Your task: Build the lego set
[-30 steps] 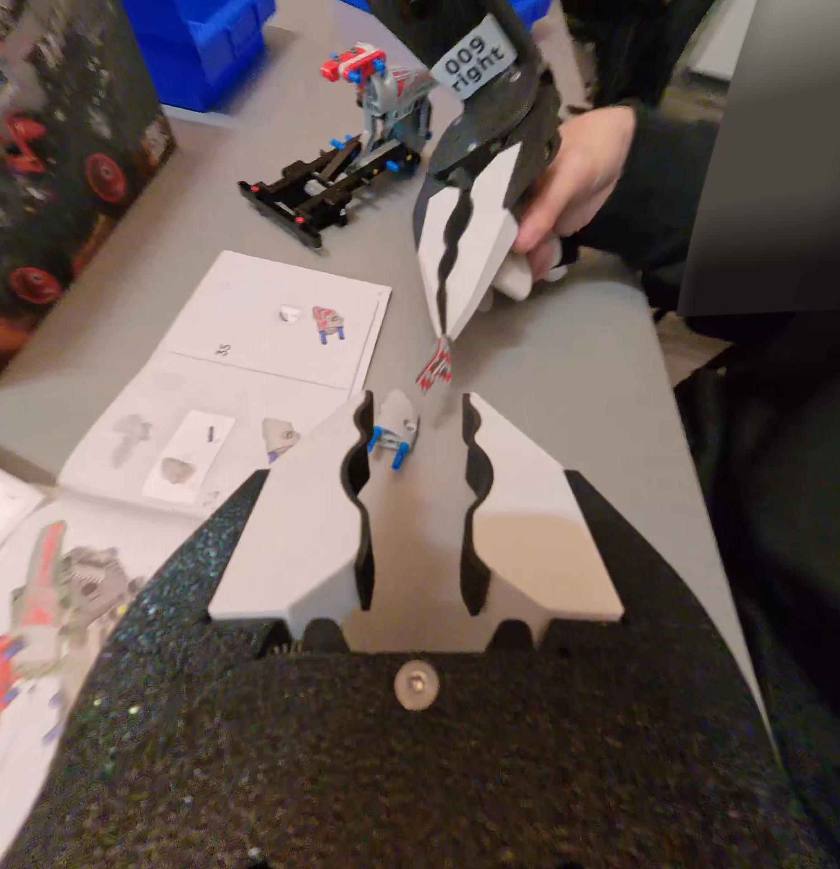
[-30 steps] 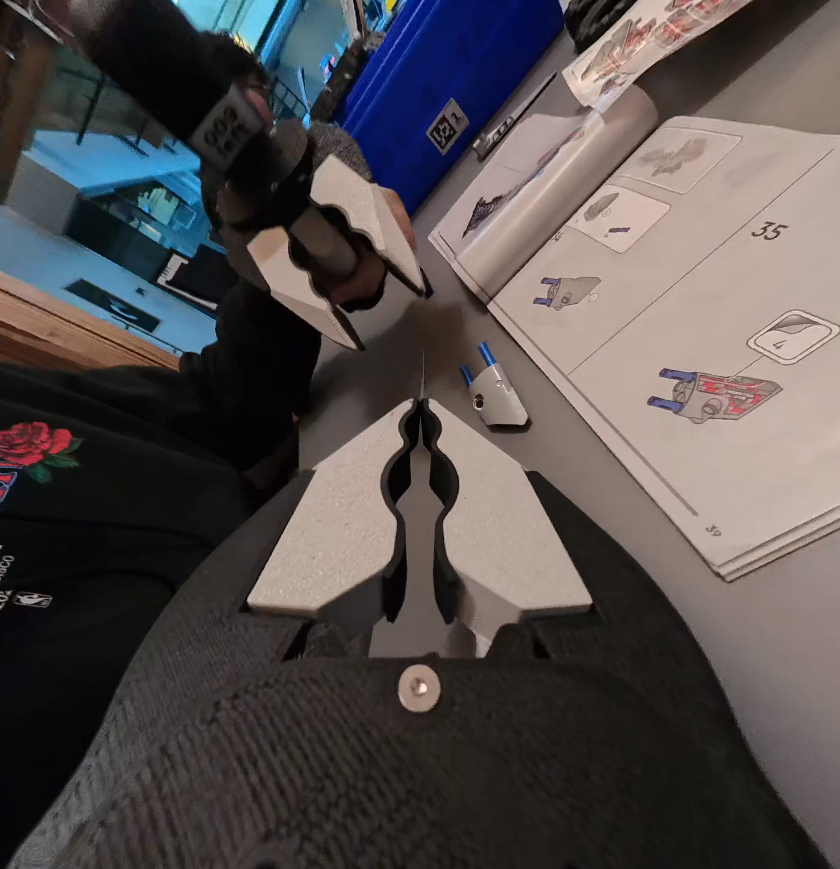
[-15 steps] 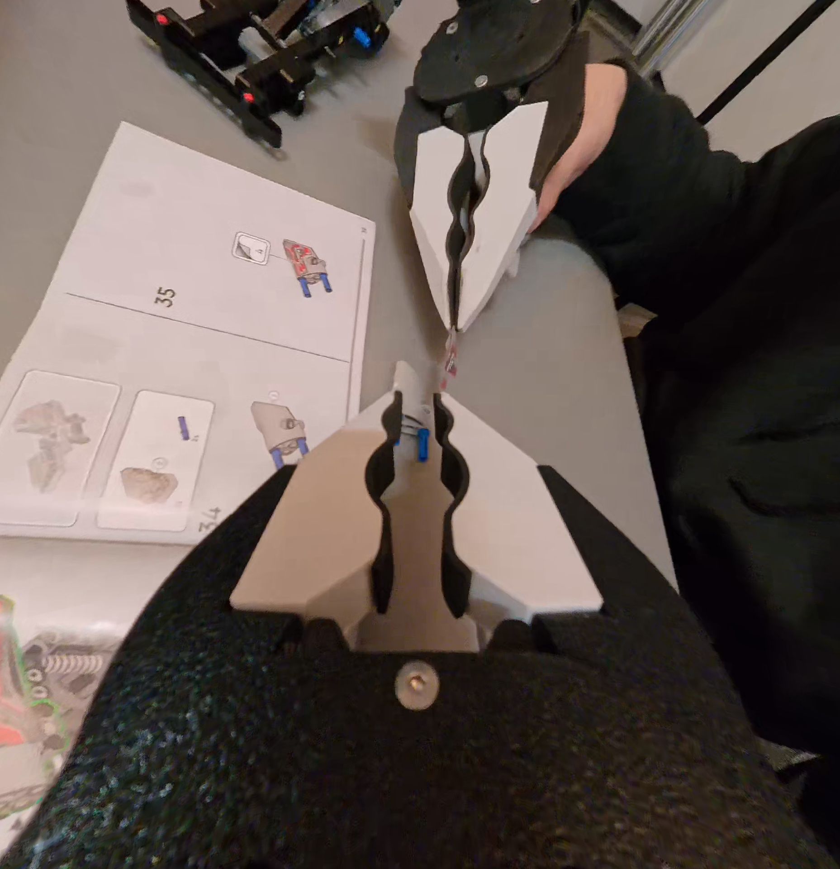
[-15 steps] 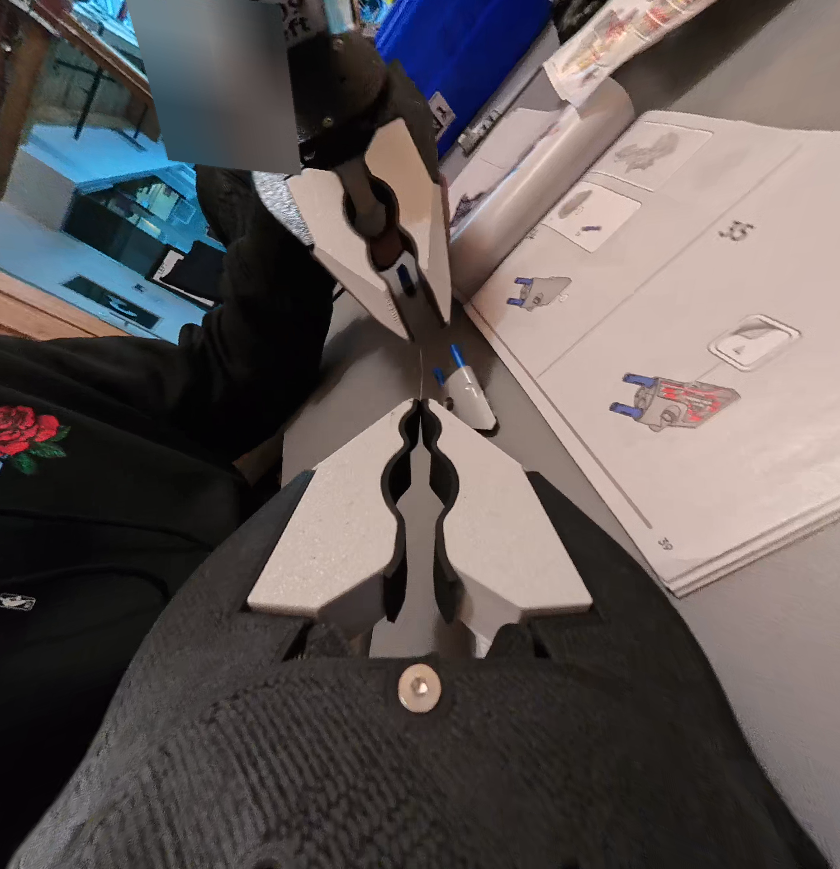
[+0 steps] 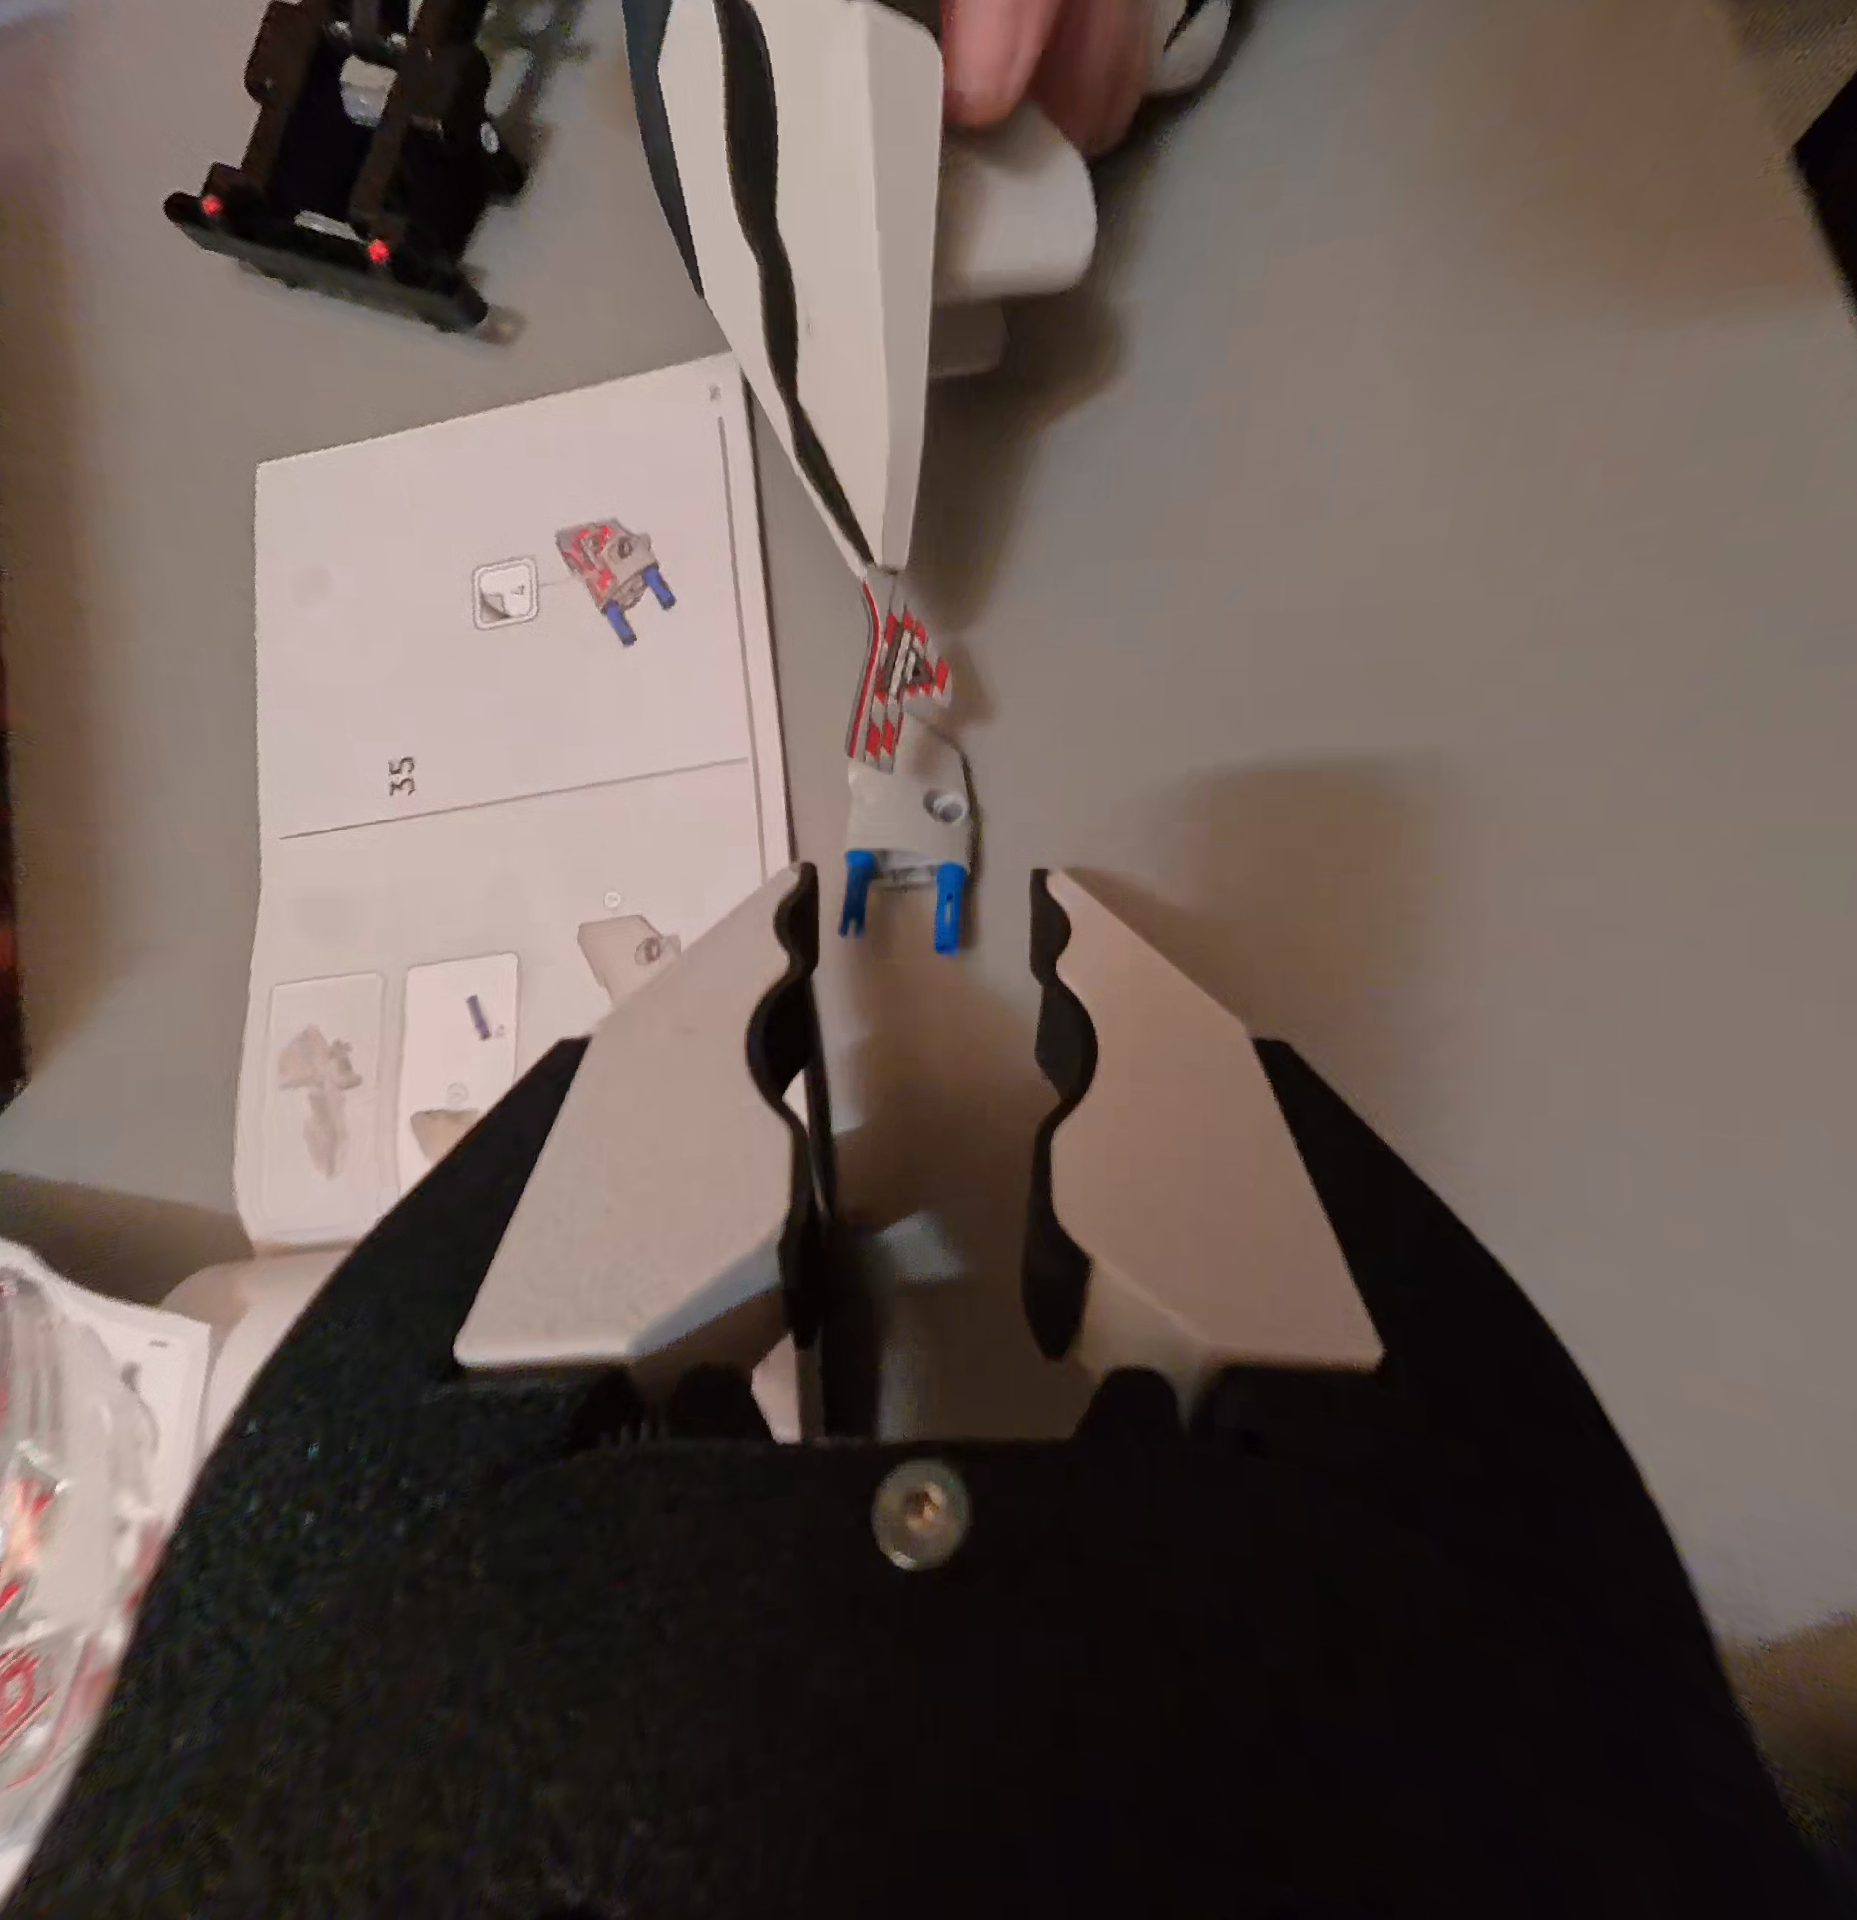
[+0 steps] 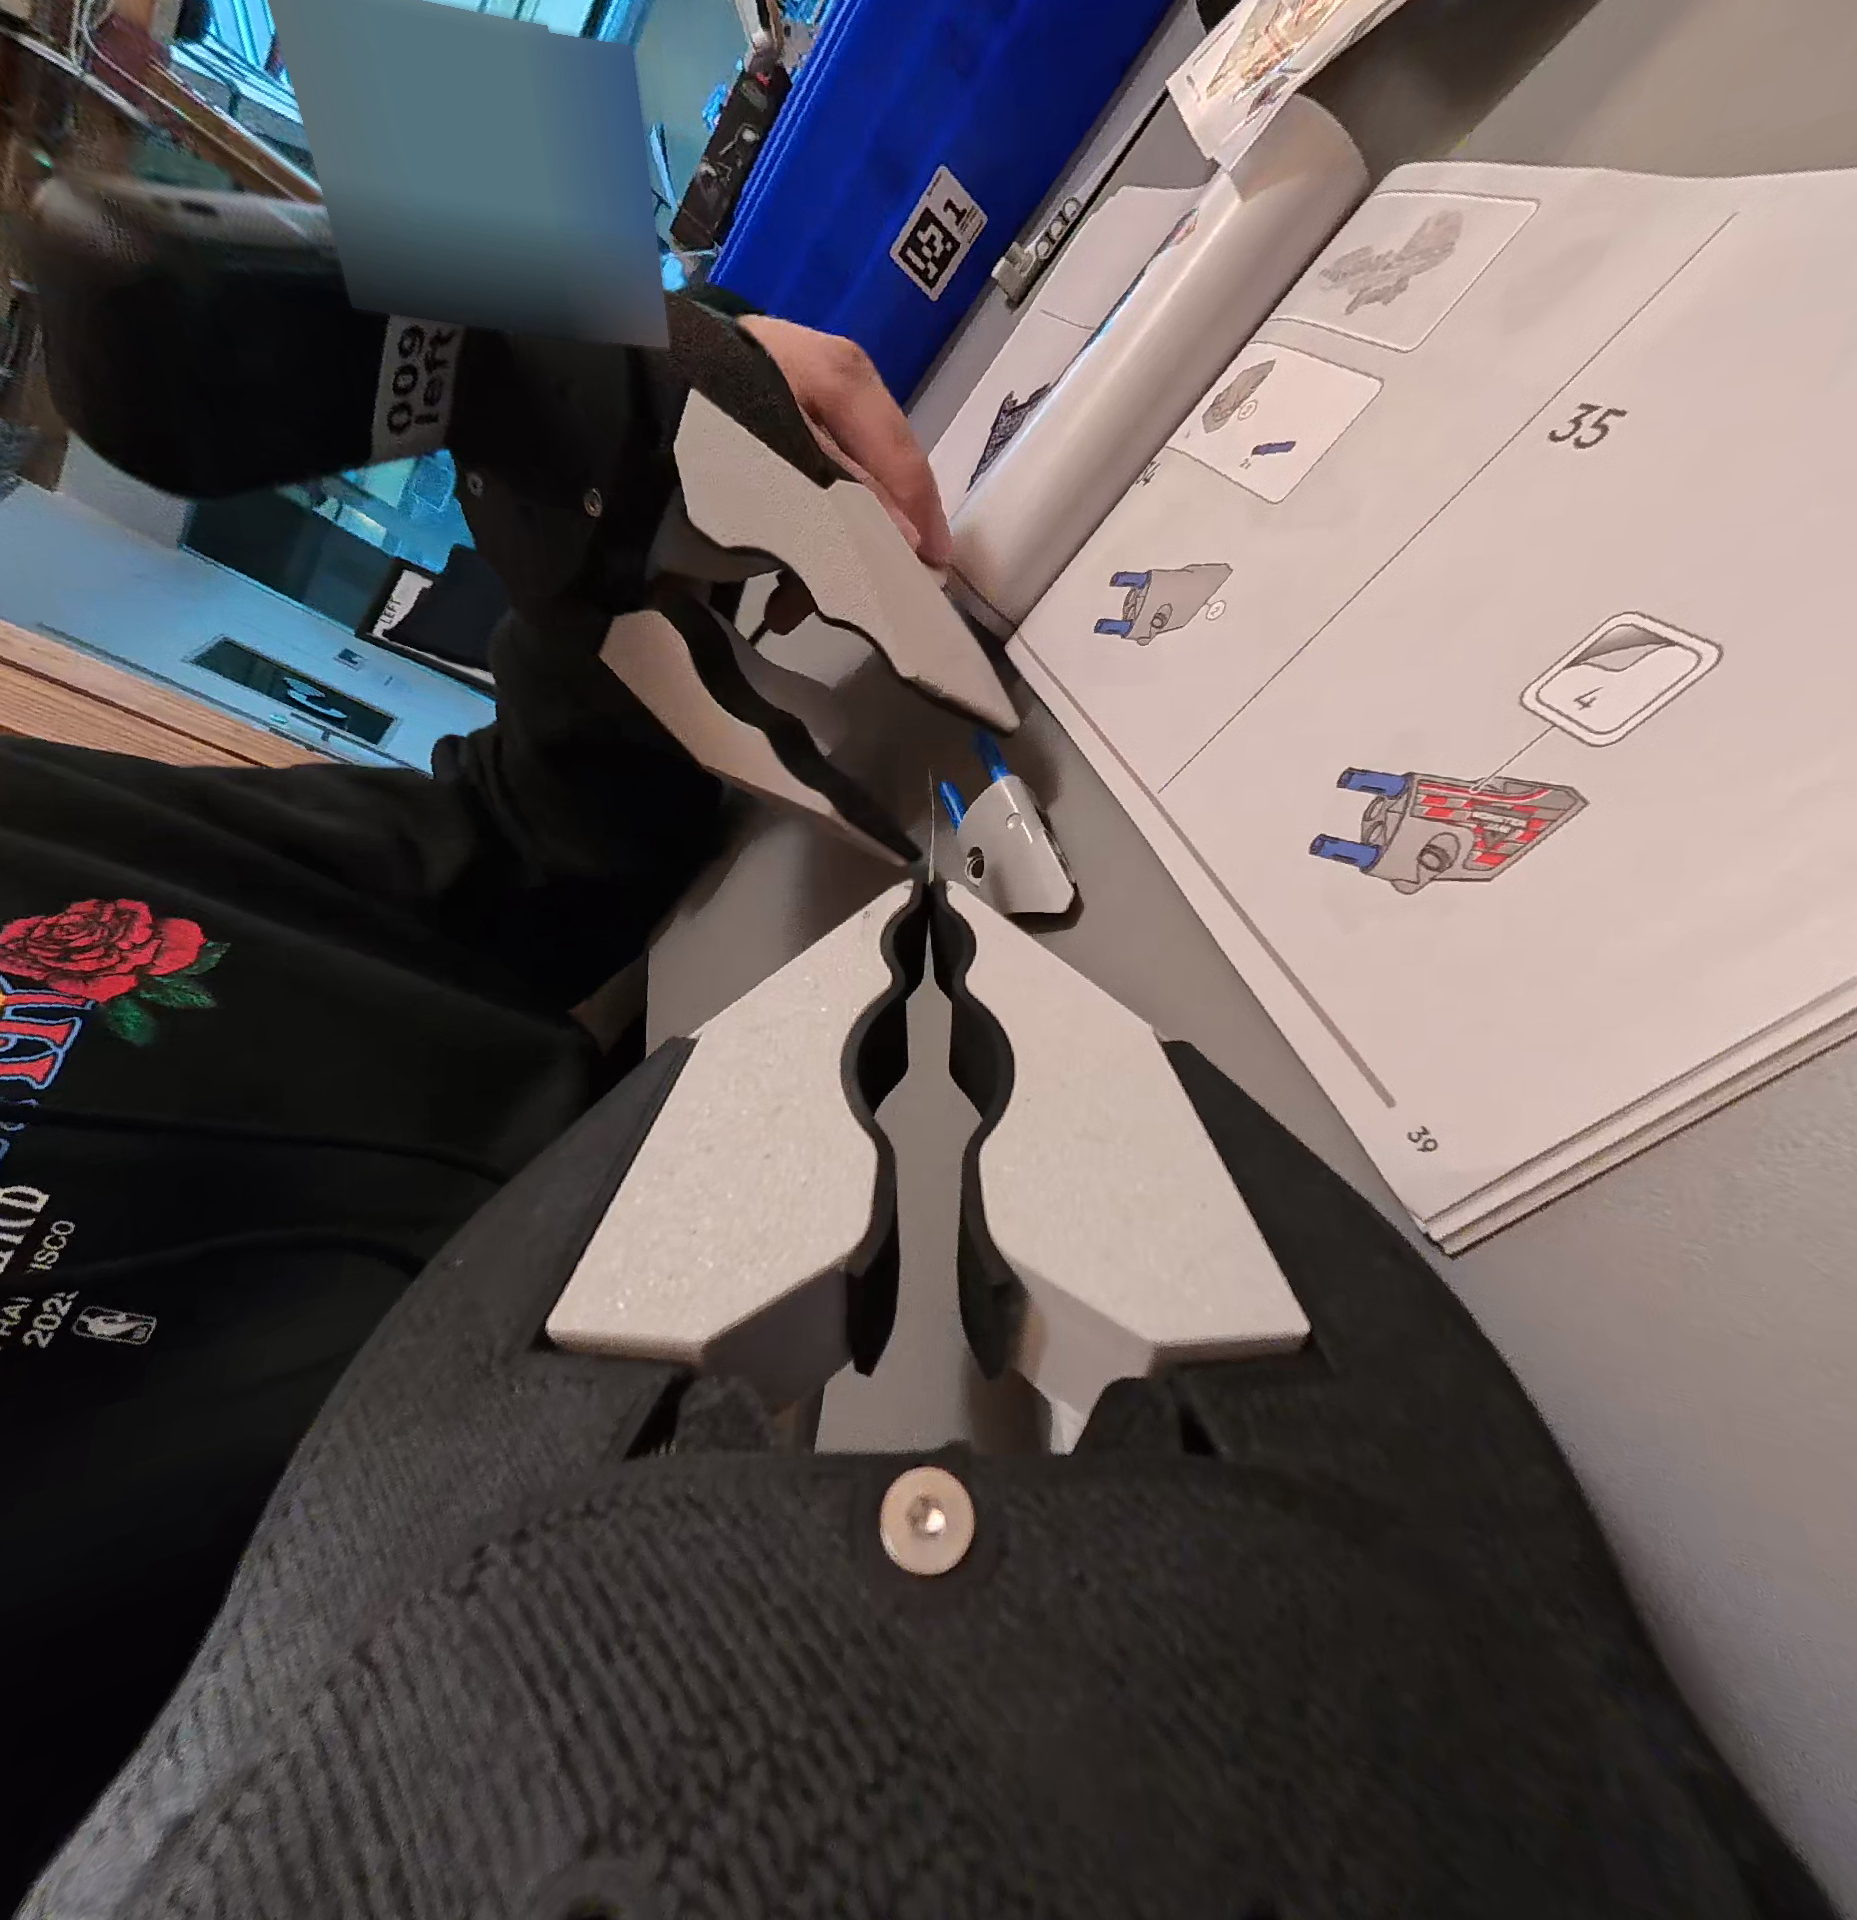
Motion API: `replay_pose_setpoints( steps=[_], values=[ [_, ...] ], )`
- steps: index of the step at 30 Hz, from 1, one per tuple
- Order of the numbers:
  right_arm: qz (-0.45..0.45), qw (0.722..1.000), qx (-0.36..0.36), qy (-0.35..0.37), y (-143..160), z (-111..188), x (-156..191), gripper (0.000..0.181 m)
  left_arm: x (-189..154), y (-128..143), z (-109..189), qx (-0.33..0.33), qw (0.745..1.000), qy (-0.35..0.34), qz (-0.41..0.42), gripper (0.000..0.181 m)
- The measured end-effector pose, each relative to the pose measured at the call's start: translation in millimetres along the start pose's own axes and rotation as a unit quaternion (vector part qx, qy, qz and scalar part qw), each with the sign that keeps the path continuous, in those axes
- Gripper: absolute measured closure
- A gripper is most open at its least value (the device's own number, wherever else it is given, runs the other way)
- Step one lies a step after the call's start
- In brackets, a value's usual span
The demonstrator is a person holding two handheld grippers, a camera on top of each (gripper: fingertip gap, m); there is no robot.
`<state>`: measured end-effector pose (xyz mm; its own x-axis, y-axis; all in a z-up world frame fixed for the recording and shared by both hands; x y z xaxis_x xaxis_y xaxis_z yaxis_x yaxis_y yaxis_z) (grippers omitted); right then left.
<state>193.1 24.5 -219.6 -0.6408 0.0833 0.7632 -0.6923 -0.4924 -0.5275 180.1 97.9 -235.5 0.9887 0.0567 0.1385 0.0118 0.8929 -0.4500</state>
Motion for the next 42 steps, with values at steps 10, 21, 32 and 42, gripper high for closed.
replay_pose_setpoints(
  steps=[10,21,32,42],
  values=[
    [-0.003,1.0,0.011,-0.003,2,-3,-1,0.181,-3,4,-6,-0.027,0.996,-0.06,-0.06,0.146],
    [-0.006,1.0,0.019,0.005,-3,-2,-7,0.181,-2,-3,-10,-0.062,0.995,-0.061,-0.056,0.145],
    [-0.002,0.999,0.04,-0.011,1,-6,-4,0.181,2,-6,-15,-0.079,0.994,-0.067,-0.043,0.158],
    [0.001,0.999,0.038,-0.019,1,-5,-2,0.181,0,-3,-9,-0.097,0.985,-0.114,-0.084,0.158]
  ],
)
Point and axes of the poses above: each gripper's, where its closed fingertips meet, z back along the fingers, y out of its underside, x = y × z across the jaws, the point moved 2 cm from there along z, back along the fingers, and after that the axes turned 13 degrees about x, right-handed, at the moved point
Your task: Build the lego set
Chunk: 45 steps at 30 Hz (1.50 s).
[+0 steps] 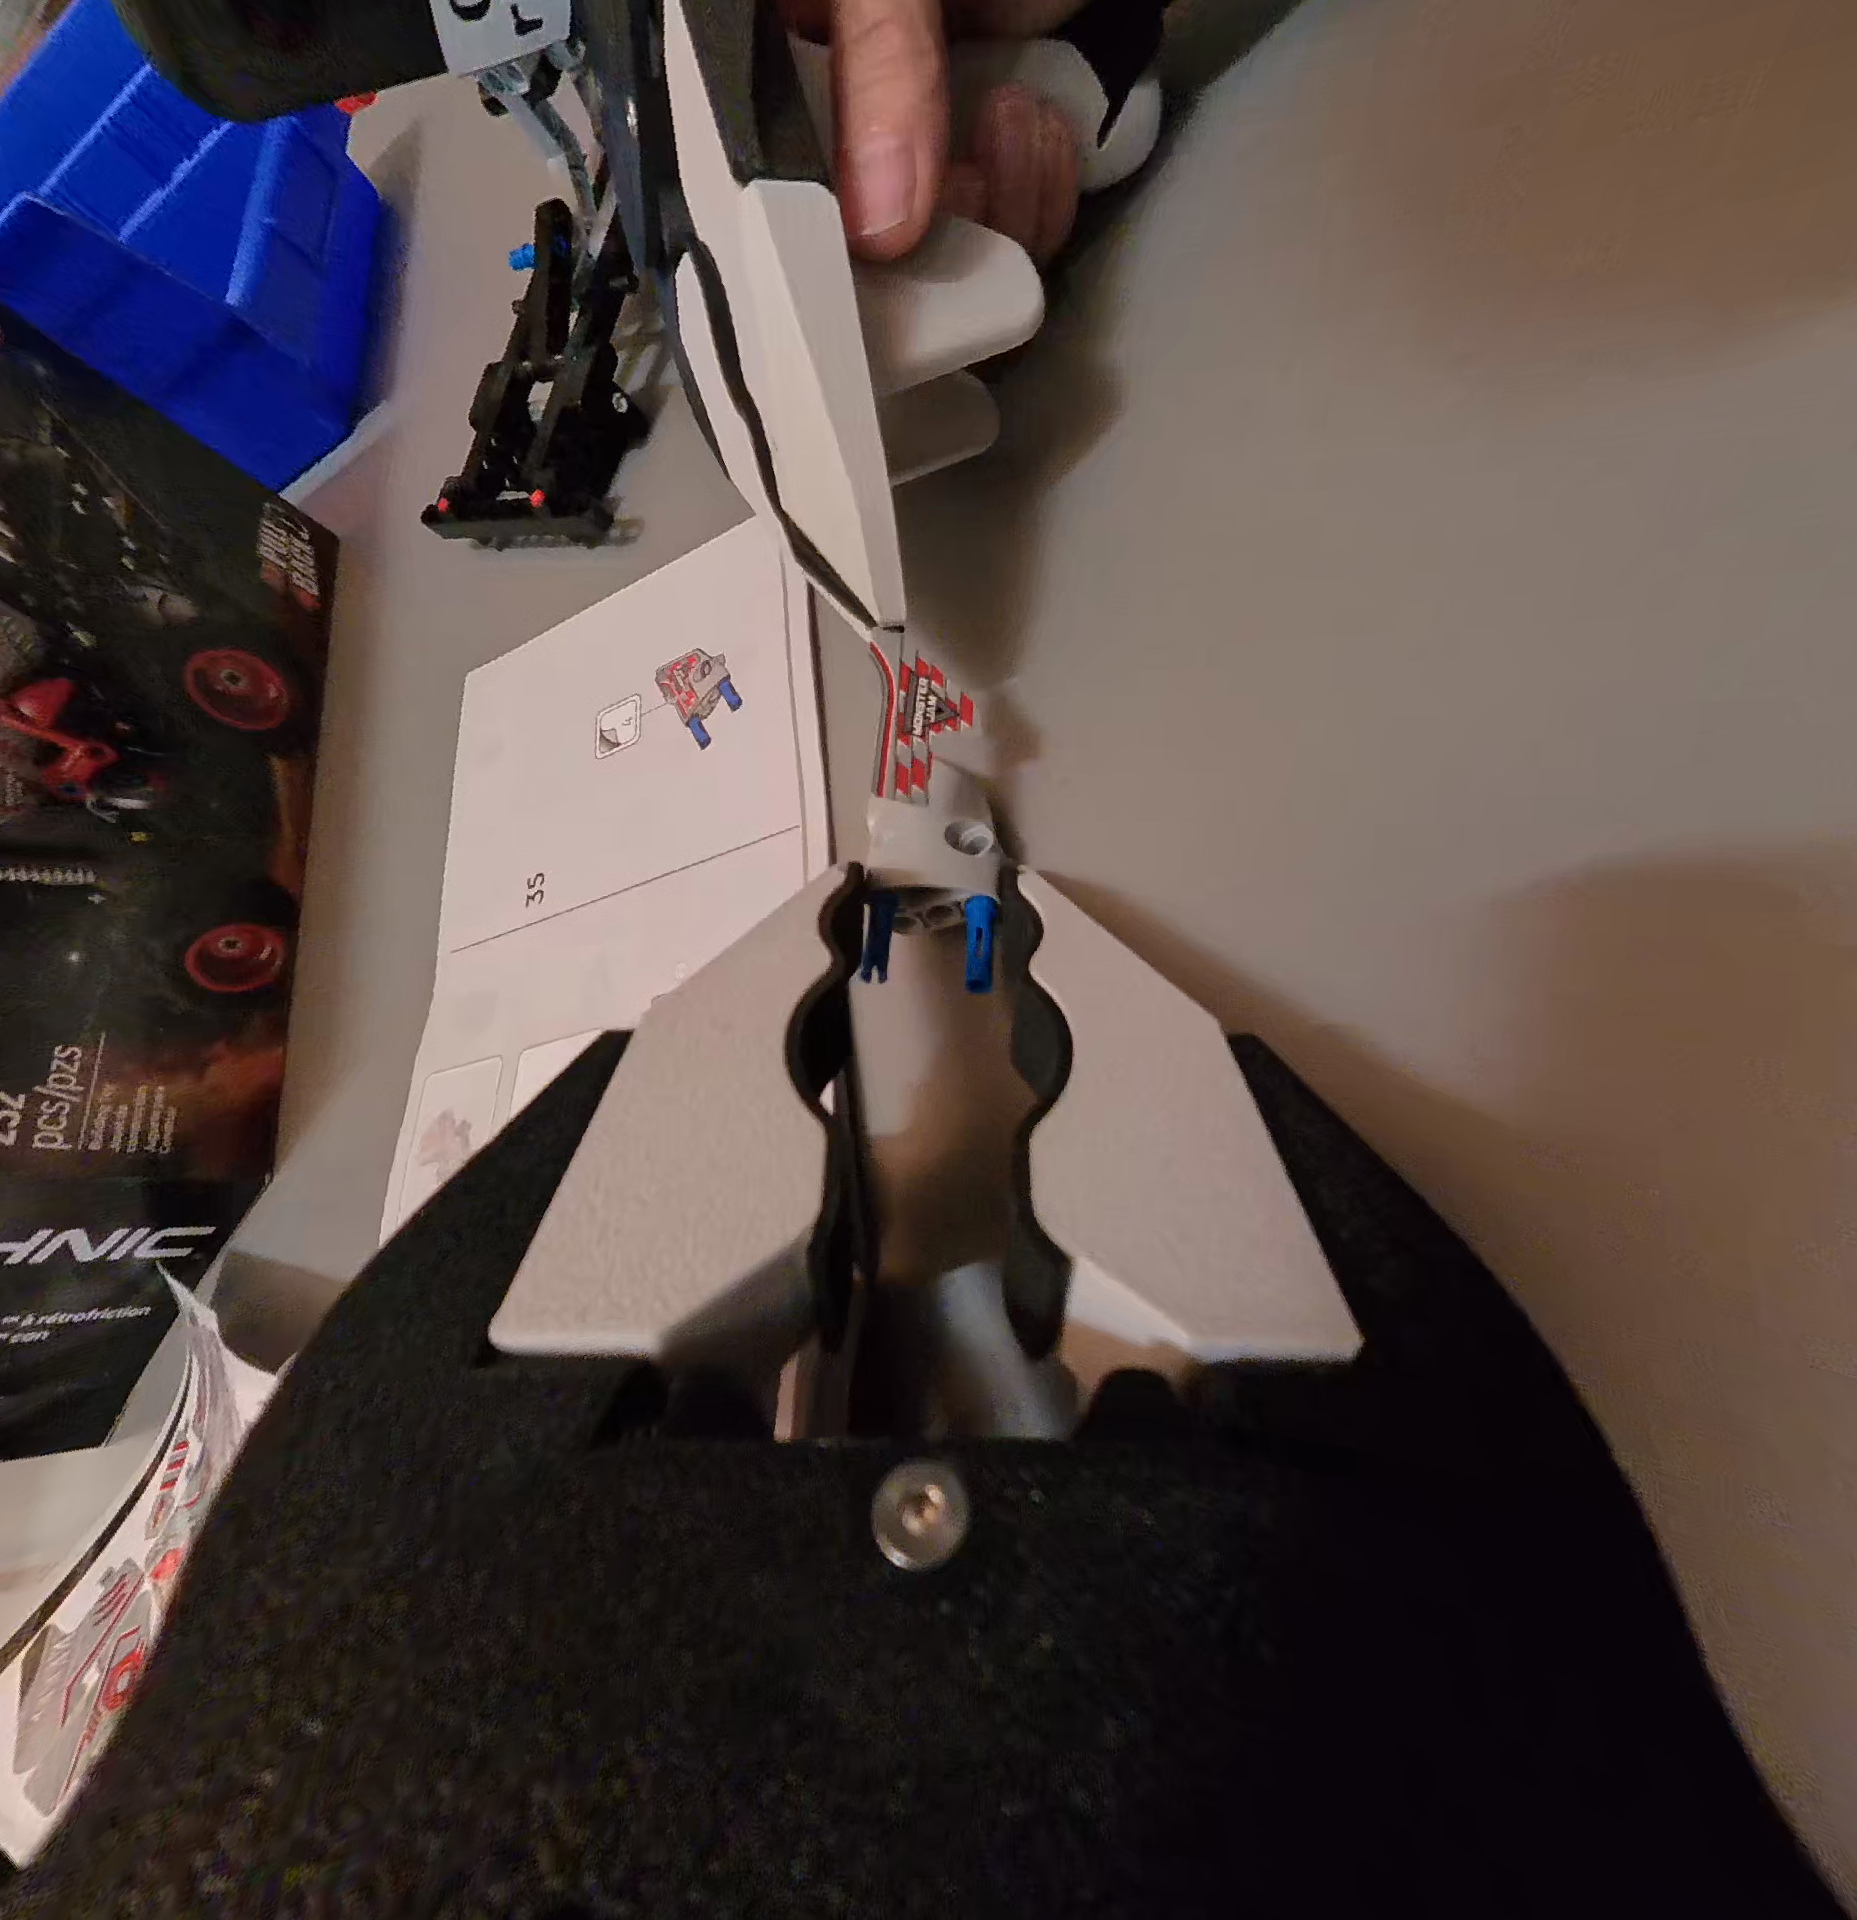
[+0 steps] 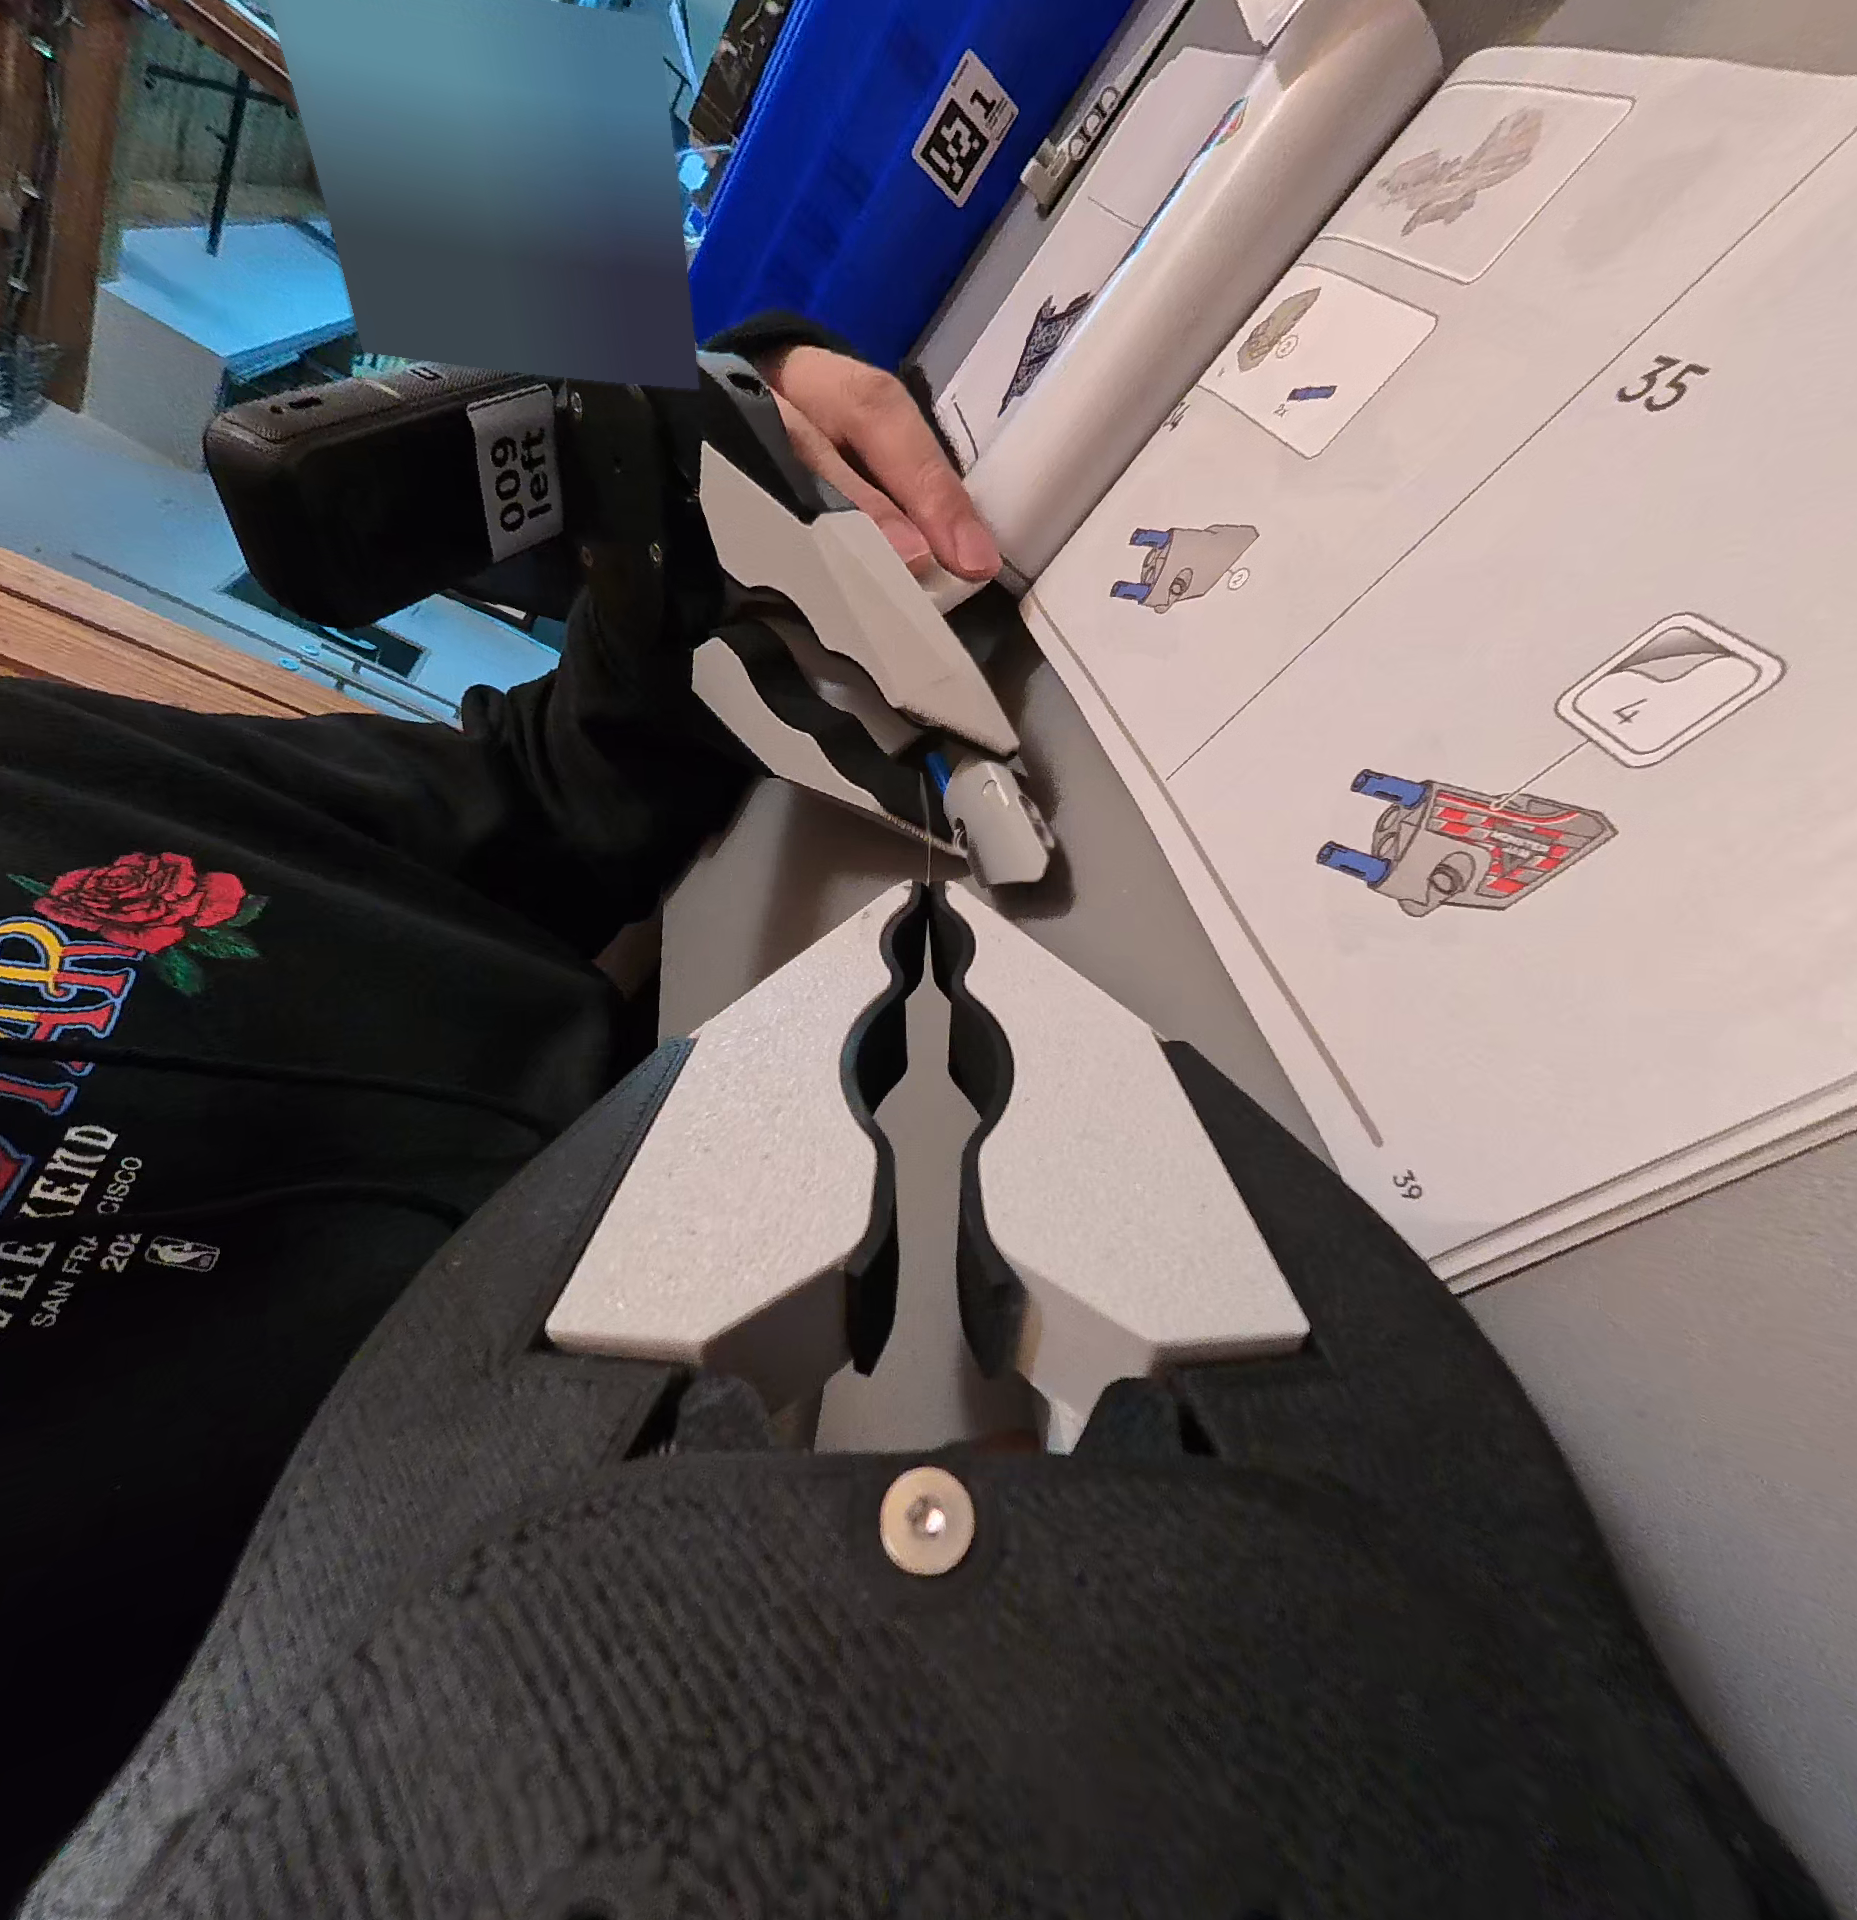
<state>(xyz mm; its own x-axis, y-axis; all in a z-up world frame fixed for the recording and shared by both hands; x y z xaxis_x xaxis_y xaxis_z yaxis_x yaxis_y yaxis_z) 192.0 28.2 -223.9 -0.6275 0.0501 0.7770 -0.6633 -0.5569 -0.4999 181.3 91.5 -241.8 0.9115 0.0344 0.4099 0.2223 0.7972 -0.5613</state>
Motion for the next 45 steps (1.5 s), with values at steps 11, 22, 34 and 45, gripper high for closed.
replay_pose_setpoints(
  steps=[11,22,34,45],
  values=[
    [-0.005,1.0,-0.004,-0.006,-1,1,0,0.181,-15,2,2,0.018,0.991,0.109,0.072,0.159],
    [-0.007,1.0,-0.002,-0.014,0,1,1,0.181,-15,2,2,0.018,0.991,0.107,0.074,0.158],
    [0.006,1.0,0.014,-0.017,3,-3,5,0.181,-12,1,2,0.013,0.998,0.056,0.04,0.159],
    [0.007,1.0,0.015,-0.012,4,-4,5,0.181,-7,-3,4,-0.007,0.998,-0.042,-0.036,0.159]
  ],
)
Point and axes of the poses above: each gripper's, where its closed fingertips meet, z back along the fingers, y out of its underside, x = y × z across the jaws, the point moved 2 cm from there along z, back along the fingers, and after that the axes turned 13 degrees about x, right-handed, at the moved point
